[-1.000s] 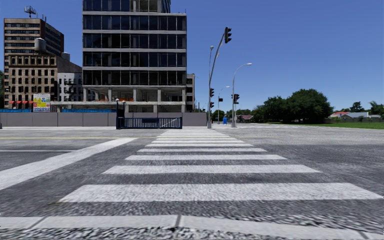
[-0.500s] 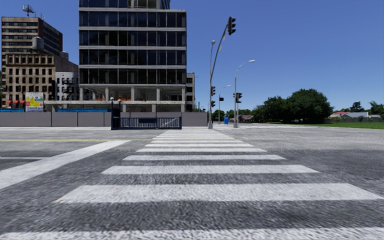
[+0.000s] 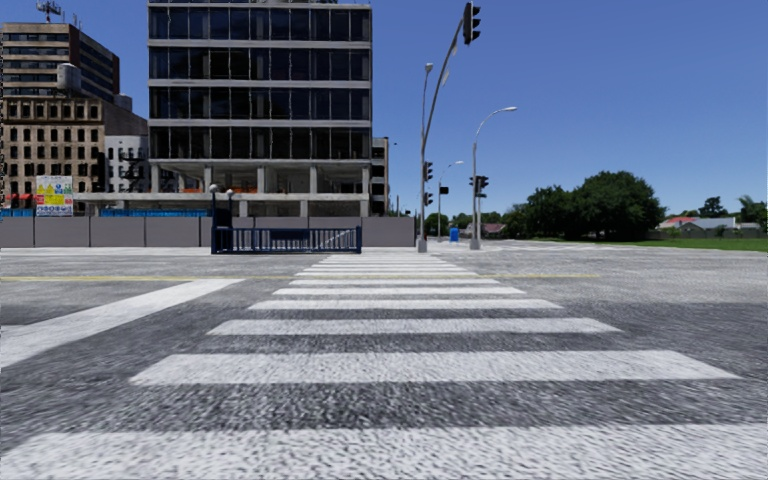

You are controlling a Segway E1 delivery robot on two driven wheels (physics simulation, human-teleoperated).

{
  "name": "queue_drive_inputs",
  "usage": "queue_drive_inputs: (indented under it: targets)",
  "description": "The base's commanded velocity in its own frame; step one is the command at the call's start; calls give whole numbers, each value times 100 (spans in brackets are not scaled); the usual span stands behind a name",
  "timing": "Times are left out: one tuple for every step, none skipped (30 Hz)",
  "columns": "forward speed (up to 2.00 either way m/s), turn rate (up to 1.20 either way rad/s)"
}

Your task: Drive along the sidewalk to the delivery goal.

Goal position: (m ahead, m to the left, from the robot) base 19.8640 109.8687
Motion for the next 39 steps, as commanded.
queue_drive_inputs:
  targets:
    - [141,0]
    - [141,0]
    - [141,0]
    - [141,0]
    - [141,0]
    - [141,0]
    - [141,0]
    - [142,0]
    - [142,0]
    - [142,0]
    - [142,0]
    - [142,0]
    - [144,0]
    - [144,0]
    - [159,0]
    - [200,0]
    - [200,0]
    - [200,0]
    - [200,0]
    - [200,0]
    - [200,0]
    - [200,0]
    - [200,0]
    - [200,0]
    - [200,0]
    - [200,0]
    - [200,0]
    - [200,0]
    - [200,0]
    - [200,0]
    - [200,0]
    - [200,0]
    - [200,0]
    - [200,0]
    - [200,0]
    - [200,0]
    - [200,0]
    - [200,0]
    - [200,0]
